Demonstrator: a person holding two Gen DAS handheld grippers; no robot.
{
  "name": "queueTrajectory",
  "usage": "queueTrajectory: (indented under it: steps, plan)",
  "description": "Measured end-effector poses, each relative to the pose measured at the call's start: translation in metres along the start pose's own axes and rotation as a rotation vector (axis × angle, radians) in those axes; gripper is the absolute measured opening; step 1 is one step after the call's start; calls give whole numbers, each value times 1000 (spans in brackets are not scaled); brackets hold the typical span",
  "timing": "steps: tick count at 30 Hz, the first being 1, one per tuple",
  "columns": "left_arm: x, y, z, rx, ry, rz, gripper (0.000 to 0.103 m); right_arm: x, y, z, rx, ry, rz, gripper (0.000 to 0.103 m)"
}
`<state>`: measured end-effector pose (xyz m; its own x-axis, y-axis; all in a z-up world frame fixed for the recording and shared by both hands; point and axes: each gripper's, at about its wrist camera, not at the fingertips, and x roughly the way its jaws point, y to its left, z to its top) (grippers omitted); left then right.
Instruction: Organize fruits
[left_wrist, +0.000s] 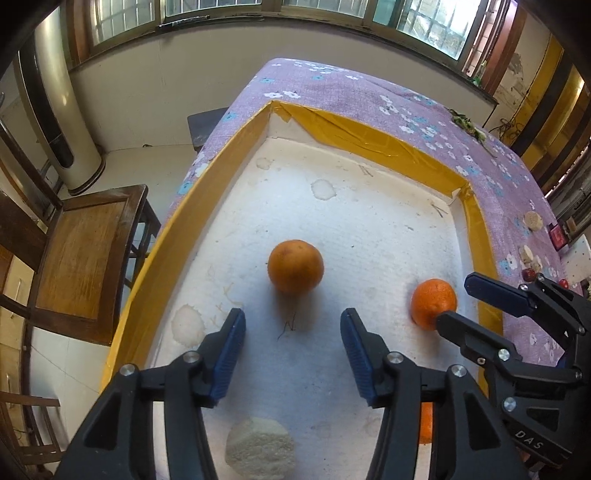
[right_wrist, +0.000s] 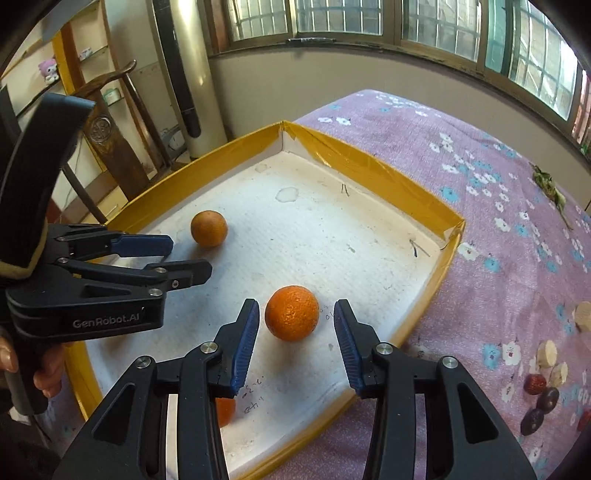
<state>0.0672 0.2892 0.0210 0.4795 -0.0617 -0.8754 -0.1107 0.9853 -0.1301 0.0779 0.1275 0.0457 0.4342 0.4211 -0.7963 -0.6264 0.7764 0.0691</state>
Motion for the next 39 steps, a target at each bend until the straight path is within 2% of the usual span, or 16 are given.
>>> queueTrajectory:
  steps: [2, 4, 6, 8, 10, 17, 19, 22, 26, 29, 31, 33, 36, 39]
  plan:
    - [-4, 0, -1, 8, -16, 14, 62, -10, 1, -1, 14, -34, -6, 44]
    - [-7, 0, -2, 15, -25, 37, 67, -17, 0, -1, 41, -52, 10, 52]
    - [-9, 2, -2, 6, -19, 24, 68, -25, -2, -1, 48, -60, 8, 53]
    - [-14, 1, -3, 11, -32, 20, 70, -30, -4, -1, 66, -73, -17, 62]
    - [-18, -1, -4, 25, -51, 53, 77, -37, -11, -5, 115, -81, -14, 73]
    - [-36, -10, -7, 55, -111, 101, 84, -60, -44, -20, 257, -75, -38, 77]
    - [-42, -15, -6, 60, -125, 69, 84, -68, -51, -27, 287, -79, -57, 77]
    - [-50, -33, -9, 106, -164, 68, 84, -81, -62, -43, 334, -88, -94, 77]
    - [-56, -63, -10, 157, -163, 29, 85, -96, -77, -62, 375, -88, -117, 77]
    - [-62, -88, -19, 193, -182, 35, 87, -105, -91, -78, 407, -96, -135, 77]
    - [-63, -104, -23, 195, -162, 18, 87, -109, -103, -88, 426, -77, -132, 77]
    - [-66, -120, -27, 199, -158, -16, 87, -117, -118, -99, 443, -88, -166, 77]
    - [-66, -144, -36, 220, -164, -14, 90, -126, -141, -116, 481, -83, -189, 77]
    - [-64, -163, -40, 213, -135, -31, 90, -137, -172, -134, 504, -74, -231, 77]
